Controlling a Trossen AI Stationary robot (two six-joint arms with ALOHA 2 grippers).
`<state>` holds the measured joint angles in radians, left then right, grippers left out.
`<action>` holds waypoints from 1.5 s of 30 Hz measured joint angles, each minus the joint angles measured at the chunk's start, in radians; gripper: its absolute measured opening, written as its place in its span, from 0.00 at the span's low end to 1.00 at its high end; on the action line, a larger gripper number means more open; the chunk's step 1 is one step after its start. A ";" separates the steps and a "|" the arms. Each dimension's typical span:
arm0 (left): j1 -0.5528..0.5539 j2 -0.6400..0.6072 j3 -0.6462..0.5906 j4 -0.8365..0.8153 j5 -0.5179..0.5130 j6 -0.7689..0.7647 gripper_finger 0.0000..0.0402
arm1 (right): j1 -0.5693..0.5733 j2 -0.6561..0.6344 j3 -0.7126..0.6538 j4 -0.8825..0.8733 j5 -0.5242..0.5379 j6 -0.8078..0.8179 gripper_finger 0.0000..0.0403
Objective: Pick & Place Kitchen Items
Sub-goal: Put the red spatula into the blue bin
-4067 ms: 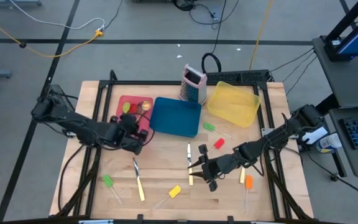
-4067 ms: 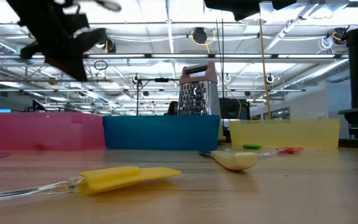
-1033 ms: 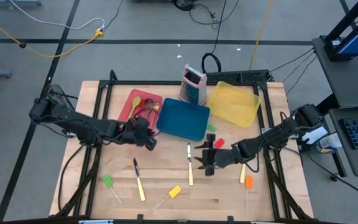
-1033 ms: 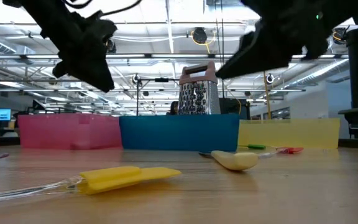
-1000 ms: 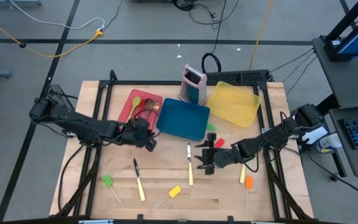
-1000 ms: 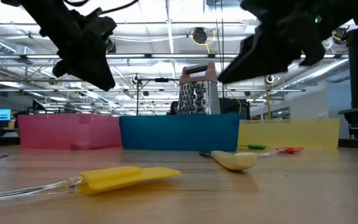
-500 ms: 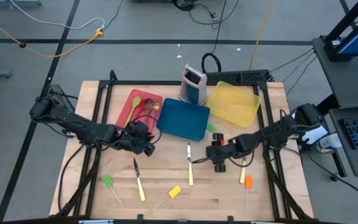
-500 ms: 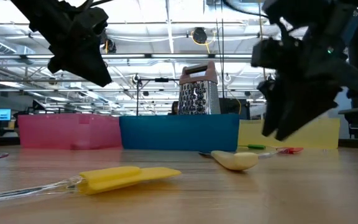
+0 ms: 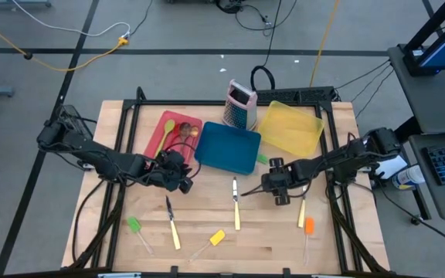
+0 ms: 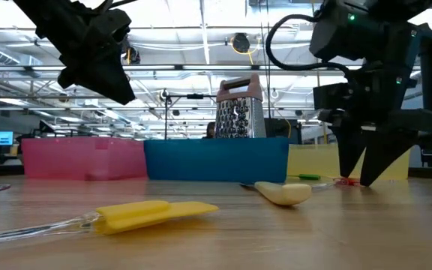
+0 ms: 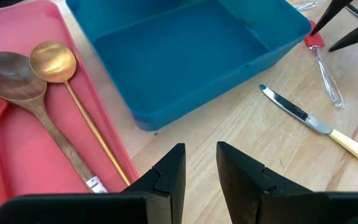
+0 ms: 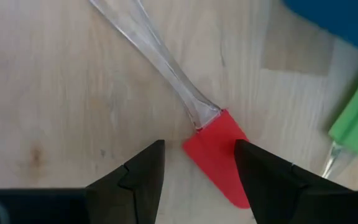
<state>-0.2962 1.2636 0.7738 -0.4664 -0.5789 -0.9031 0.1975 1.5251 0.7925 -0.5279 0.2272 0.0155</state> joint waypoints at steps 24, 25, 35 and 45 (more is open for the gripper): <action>0.000 0.000 0.000 0.001 0.000 0.003 0.23 | -0.224 -0.003 -0.151 0.166 -0.186 -0.191 0.33; 0.000 0.000 0.000 0.001 0.000 0.003 0.23 | -0.224 -0.002 -0.151 0.167 -0.182 -0.187 0.29; 0.000 0.000 0.000 0.000 0.000 0.002 0.23 | -0.218 -0.027 -0.151 0.185 -0.162 -0.086 0.06; 0.000 0.000 0.000 0.009 -0.005 0.003 0.23 | -0.102 -0.315 -0.148 0.172 -0.084 0.045 0.05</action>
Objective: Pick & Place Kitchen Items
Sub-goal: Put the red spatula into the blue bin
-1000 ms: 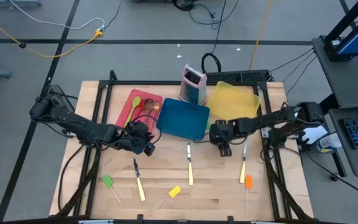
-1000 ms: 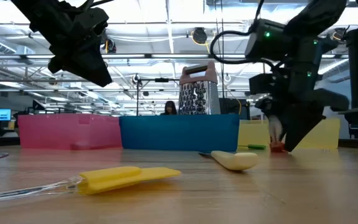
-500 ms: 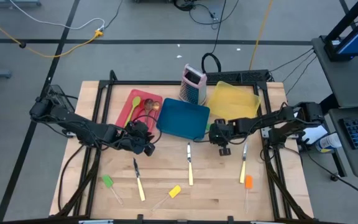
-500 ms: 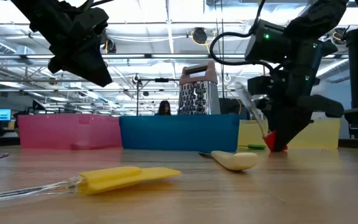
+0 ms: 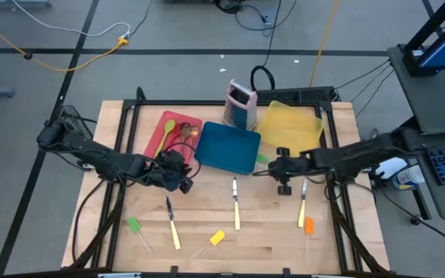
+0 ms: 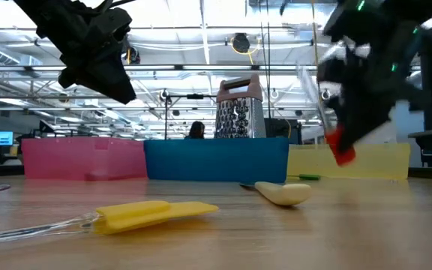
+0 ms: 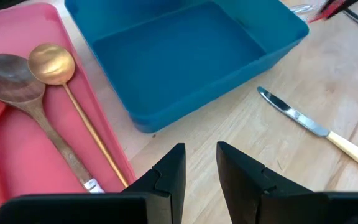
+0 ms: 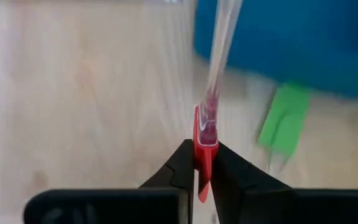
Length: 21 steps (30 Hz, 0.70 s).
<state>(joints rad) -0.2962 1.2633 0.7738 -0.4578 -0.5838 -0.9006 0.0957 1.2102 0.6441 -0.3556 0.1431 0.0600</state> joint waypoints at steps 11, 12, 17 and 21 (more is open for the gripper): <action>0.000 0.000 0.000 0.079 -0.056 0.075 0.23 | 0.055 -0.054 0.040 0.488 0.252 -0.102 0.07; 0.000 0.000 0.000 0.089 -0.056 0.088 0.23 | 0.047 -0.027 0.065 0.484 0.257 -0.112 0.06; 0.000 0.000 0.000 0.132 -0.056 0.145 0.23 | -0.013 0.157 0.259 0.378 0.306 -0.125 0.05; 0.000 0.000 0.000 0.140 -0.056 0.167 0.23 | -0.096 0.333 0.454 0.138 0.305 -0.060 0.06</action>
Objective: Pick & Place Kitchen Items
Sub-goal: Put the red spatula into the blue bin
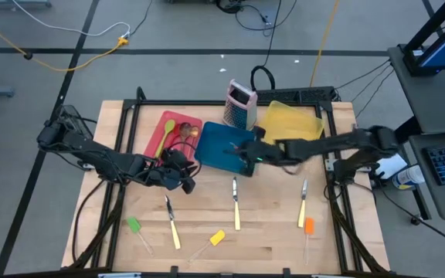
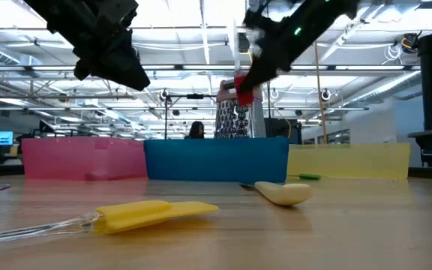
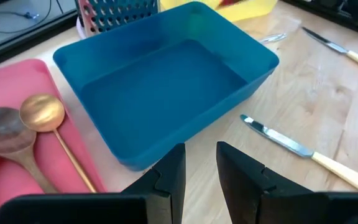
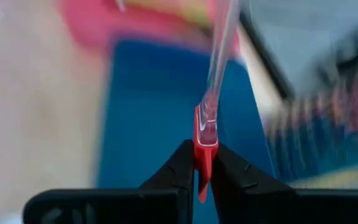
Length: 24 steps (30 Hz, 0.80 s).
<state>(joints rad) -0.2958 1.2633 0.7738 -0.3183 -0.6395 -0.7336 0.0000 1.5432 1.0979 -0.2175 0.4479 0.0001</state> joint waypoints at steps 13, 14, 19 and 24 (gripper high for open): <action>0.000 0.000 0.000 0.001 0.001 0.073 0.23 | -0.230 0.374 0.194 -0.342 -0.138 0.063 0.06; 0.000 0.000 0.000 0.001 0.001 0.080 0.23 | -0.238 0.385 0.194 -0.347 -0.139 0.063 0.06; 0.000 0.000 0.000 0.001 0.001 0.085 0.23 | -0.262 0.418 0.197 -0.324 -0.136 0.056 0.10; 0.000 0.000 0.000 0.001 0.001 0.085 0.23 | -0.274 0.429 0.197 -0.266 -0.134 0.013 0.19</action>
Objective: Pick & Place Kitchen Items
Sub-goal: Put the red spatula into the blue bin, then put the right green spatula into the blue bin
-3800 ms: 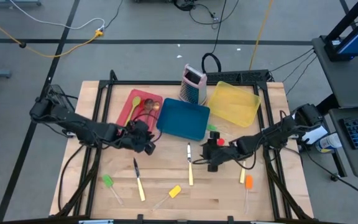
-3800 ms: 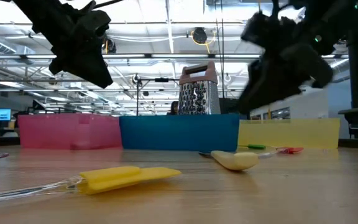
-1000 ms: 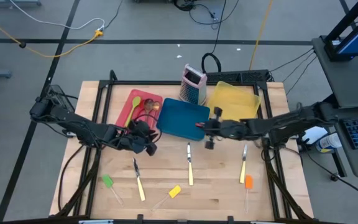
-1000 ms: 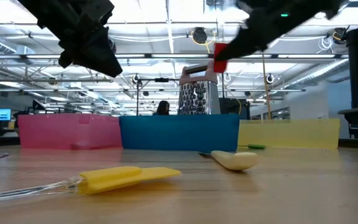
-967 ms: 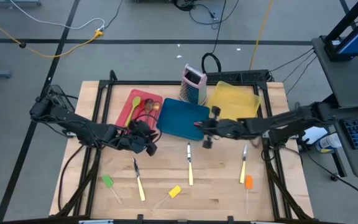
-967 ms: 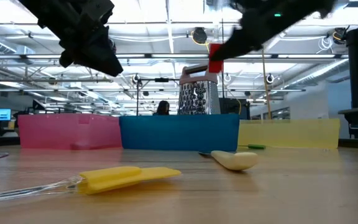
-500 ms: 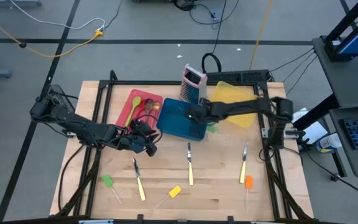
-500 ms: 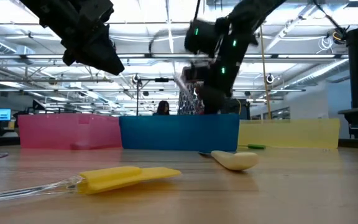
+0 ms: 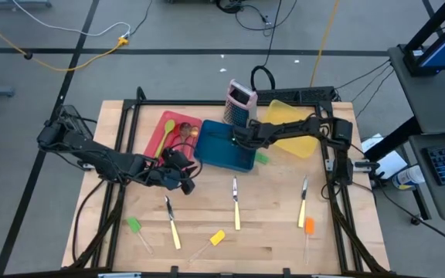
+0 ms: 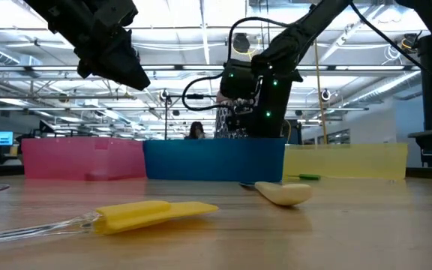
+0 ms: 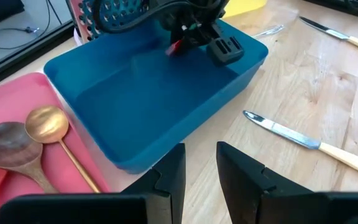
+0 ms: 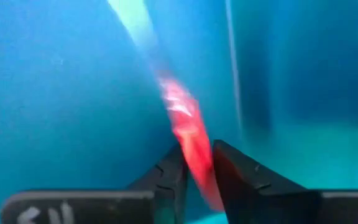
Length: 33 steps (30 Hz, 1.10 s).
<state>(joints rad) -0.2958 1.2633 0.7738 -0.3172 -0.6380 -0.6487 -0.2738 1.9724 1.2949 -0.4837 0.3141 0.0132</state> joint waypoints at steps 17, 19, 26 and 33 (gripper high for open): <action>0.000 0.000 0.000 0.000 0.000 -0.021 0.23 | 0.072 -0.126 -0.003 0.037 -0.006 -0.024 0.43; -0.001 0.000 0.000 0.000 0.001 -0.027 0.23 | 0.100 -0.168 -0.003 0.024 -0.006 -0.005 0.44; -0.011 0.000 0.000 0.000 0.009 -0.035 0.23 | 0.235 -0.305 -0.028 -0.044 -0.009 0.059 0.45; -0.040 0.000 0.000 0.006 0.009 -0.050 0.23 | 0.309 -0.457 -0.192 -0.074 -0.005 0.196 0.45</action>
<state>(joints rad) -0.3361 1.2636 0.7738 -0.3109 -0.6291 -0.6991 0.0349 1.5150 1.1026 -0.5575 0.3092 0.2094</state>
